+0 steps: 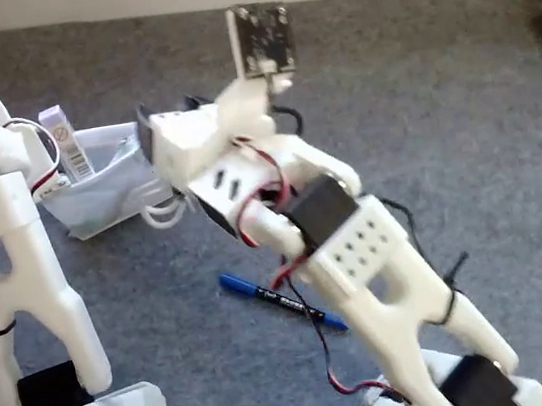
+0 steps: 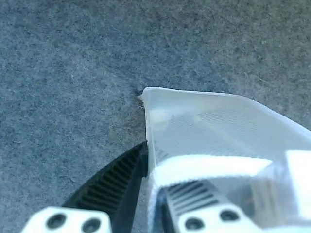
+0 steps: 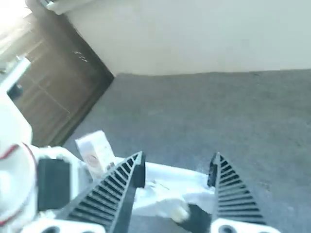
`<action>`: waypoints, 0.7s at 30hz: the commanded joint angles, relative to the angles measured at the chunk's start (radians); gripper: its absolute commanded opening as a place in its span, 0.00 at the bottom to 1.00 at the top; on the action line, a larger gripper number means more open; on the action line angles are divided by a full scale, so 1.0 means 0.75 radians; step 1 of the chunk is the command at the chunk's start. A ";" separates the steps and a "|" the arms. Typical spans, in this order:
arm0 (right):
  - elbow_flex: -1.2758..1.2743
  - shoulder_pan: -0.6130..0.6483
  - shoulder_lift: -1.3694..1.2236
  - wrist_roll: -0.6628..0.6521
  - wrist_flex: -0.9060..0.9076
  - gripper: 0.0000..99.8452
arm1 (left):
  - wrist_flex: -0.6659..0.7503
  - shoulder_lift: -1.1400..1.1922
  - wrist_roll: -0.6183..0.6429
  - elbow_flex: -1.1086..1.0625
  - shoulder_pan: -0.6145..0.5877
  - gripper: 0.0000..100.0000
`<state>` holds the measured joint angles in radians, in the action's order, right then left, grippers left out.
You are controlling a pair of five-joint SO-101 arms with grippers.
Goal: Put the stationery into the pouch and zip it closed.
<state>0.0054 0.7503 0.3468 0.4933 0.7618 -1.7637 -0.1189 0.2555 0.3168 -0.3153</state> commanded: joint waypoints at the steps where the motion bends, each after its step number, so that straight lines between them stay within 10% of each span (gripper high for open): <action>1: 0.238 0.066 -0.052 0.020 -0.036 0.21 | -0.006 -0.024 0.025 -0.003 0.097 0.01; 21: 0.578 0.161 -0.486 0.012 -0.034 0.21 | -0.004 -0.024 0.063 -0.066 0.116 0.01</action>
<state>0.3798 0.8531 -0.0199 0.4994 0.7618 -1.7607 -0.1250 0.2892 0.2923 -0.2616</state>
